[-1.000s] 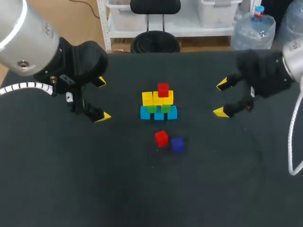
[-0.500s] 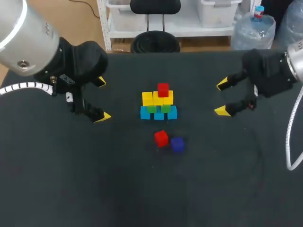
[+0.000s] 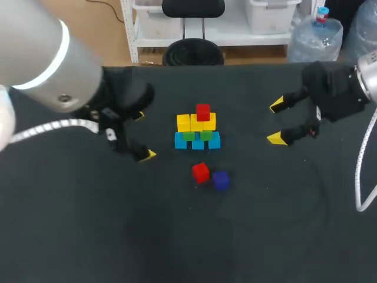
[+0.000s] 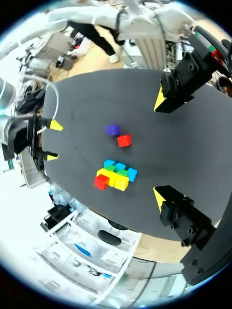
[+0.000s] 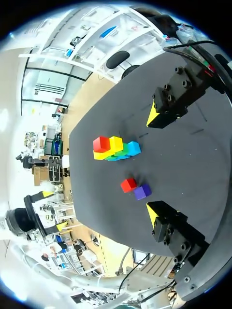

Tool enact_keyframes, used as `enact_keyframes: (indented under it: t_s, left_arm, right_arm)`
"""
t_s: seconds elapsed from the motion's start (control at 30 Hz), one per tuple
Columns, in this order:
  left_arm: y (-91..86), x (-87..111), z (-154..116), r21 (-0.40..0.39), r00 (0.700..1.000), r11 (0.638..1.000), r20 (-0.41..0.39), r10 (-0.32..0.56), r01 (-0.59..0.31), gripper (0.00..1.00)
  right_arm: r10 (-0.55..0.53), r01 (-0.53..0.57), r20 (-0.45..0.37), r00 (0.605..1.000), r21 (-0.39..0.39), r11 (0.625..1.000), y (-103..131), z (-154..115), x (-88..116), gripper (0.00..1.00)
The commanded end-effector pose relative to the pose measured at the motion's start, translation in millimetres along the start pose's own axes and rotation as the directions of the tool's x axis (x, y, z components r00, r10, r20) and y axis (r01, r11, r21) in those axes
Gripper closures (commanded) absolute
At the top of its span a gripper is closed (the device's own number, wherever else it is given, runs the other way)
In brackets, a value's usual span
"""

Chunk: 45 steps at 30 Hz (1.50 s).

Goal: Place the blue cubes, place green cubes on the blue cubes, place the yellow cubes on the green cubes, then place the red cubes on the yellow cubes, and place purple cube on the red cubes.

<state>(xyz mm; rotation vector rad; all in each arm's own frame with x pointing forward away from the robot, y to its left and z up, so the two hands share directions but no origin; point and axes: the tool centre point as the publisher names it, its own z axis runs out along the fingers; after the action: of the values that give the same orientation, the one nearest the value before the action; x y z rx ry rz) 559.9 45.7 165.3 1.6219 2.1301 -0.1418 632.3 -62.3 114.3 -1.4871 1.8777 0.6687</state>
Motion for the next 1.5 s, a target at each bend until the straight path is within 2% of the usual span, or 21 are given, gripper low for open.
enact_keyframes:
  t_s: [0.03, 0.07, 0.2, 0.4, 0.5, 0.8, 1.0, 1.33, 1.5]
  left_arm:
    - [-11.1, -8.1, 17.0, -0.030, 0.998, 0.997, -0.015, -0.065, 0.064, 0.00]
    - [-14.3, -8.4, 18.5, -0.033, 0.995, 0.995, -0.028, -0.097, 0.096, 0.00]
    - [-28.6, -10.3, 26.9, -0.025, 0.996, 0.996, -0.036, -0.086, 0.085, 0.00]
    - [-43.4, -5.1, 49.4, 0.040, 1.000, 0.999, 0.017, -0.006, 0.005, 0.00]
    - [-42.5, -2.9, 56.8, 0.045, 1.000, 0.999, 0.020, -0.016, 0.015, 0.00]
    - [-28.4, -4.9, 86.7, 0.026, 0.992, 0.992, 0.028, -0.125, 0.124, 0.00]
    - [-27.6, -12.5, 107.5, 0.031, 0.990, 0.991, 0.042, -0.132, 0.131, 0.00]
    - [-27.2, -4.3, 139.7, 0.029, 0.981, 0.981, 0.028, -0.191, 0.190, 0.00]
    - [-21.5, -10.8, 147.2, 0.018, 0.978, 0.978, 0.035, -0.206, 0.206, 0.00]
  right_arm:
    - [0.000, 0.000, 0.002, 1.000, -0.002, 1.000, -1.0, 0.8, 0.4, 0.00]
    - [0.000, 0.000, 0.002, 1.000, -0.002, 1.000, -1.0, 0.8, 0.4, 0.00]
    - [0.000, 0.000, 0.002, 1.000, -0.002, 1.000, -1.0, 0.8, 0.4, 0.00]
    - [0.000, 0.000, 0.002, 1.000, -0.002, 1.000, -1.0, 0.8, 0.4, 0.00]
    - [0.000, 0.000, 0.002, 1.000, -0.002, 1.000, -1.0, 0.8, 0.4, 0.00]
    - [0.000, 0.000, 0.002, 1.000, -0.002, 1.000, -1.0, 0.8, 0.4, 0.00]
    - [0.000, 0.000, 0.002, 1.000, -0.002, 1.000, -1.0, 0.8, 0.4, 0.00]
    - [0.000, 0.000, 0.002, 1.000, -0.002, 1.000, -1.0, 0.8, 0.4, 0.00]
    - [0.000, 0.000, 0.002, 1.000, -0.002, 1.000, -1.0, 0.8, 0.4, 0.00]
